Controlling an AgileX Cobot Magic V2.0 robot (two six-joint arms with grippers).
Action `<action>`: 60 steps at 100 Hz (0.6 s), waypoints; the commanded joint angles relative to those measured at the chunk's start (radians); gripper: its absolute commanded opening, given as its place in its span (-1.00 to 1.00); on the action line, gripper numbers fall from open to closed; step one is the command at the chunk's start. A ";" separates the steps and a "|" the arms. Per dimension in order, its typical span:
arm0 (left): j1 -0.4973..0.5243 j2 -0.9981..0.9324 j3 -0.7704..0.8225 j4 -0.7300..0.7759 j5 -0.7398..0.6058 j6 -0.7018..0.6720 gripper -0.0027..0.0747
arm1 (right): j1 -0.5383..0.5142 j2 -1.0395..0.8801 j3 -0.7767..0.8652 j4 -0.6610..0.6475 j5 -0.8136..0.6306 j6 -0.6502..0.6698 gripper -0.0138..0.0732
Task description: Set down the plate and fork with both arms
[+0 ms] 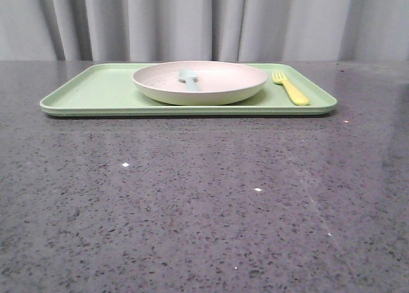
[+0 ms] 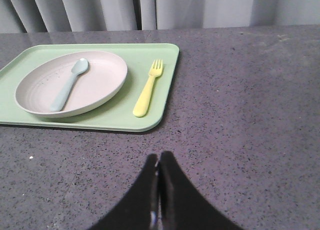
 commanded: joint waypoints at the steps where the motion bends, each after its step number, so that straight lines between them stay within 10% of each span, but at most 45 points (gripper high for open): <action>1: 0.029 -0.031 0.006 -0.024 -0.112 0.029 -0.99 | -0.006 0.003 -0.025 -0.011 -0.078 -0.007 -0.79; 60: 0.085 -0.174 0.187 -0.063 -0.144 -0.033 -0.98 | -0.006 0.003 -0.025 -0.011 -0.078 -0.007 -0.79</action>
